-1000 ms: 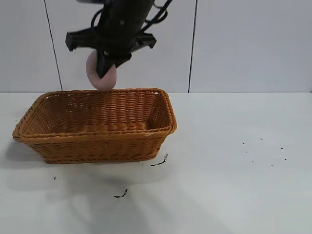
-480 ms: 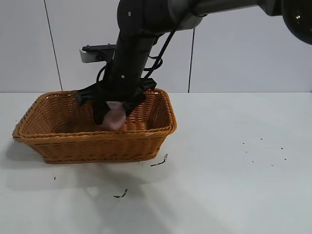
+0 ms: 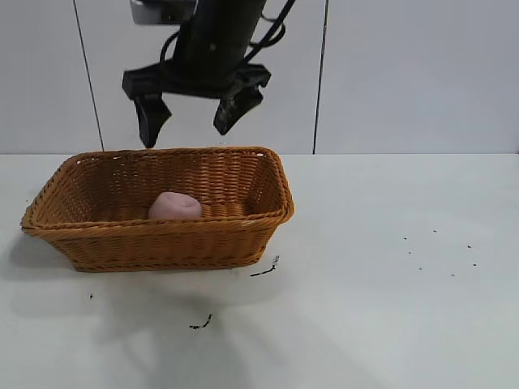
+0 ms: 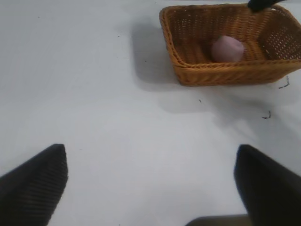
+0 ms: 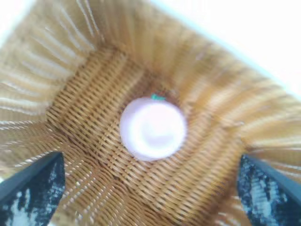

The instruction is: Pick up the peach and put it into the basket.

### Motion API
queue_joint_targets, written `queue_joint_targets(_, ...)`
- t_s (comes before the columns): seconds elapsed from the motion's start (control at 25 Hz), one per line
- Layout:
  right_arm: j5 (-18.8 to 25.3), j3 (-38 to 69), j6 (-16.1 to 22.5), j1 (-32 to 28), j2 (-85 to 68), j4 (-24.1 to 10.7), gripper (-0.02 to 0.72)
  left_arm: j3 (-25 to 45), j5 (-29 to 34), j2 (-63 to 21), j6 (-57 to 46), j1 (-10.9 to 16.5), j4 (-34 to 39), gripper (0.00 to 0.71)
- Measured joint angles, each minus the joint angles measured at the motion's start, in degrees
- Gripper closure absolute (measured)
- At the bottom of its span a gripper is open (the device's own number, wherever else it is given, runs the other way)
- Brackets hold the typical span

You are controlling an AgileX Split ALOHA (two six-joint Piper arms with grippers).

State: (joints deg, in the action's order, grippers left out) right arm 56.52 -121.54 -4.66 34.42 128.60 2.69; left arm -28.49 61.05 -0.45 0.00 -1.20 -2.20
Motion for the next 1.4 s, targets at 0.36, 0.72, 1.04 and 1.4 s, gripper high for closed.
queue_joint_targets(0.36, 3.89, -0.05, 0.05, -11.39, -1.57, -1.00, 0.008, 0.00, 0.00, 0.00, 0.00, 0.00, 0.00, 0.017)
queue_joint_targets(0.72, 7.41, -0.05, 0.17, -30.05, -1.57, -1.49, 0.008, 0.00, 0.00, 0.00, 0.00, 0.00, 0.00, 0.017)
queue_joint_targets(1.04, 12.79, 0.00, 0.21, -34.97, -2.02, -1.15, 0.008, 0.00, 0.00, 0.00, 0.00, 0.00, 0.00, 0.017)
queue_joint_targets(1.4, 12.80, 6.00, 1.58, -34.69, -13.14, -0.15, 0.008, 0.00, 0.00, 0.00, 0.00, 0.00, 0.00, 0.017)
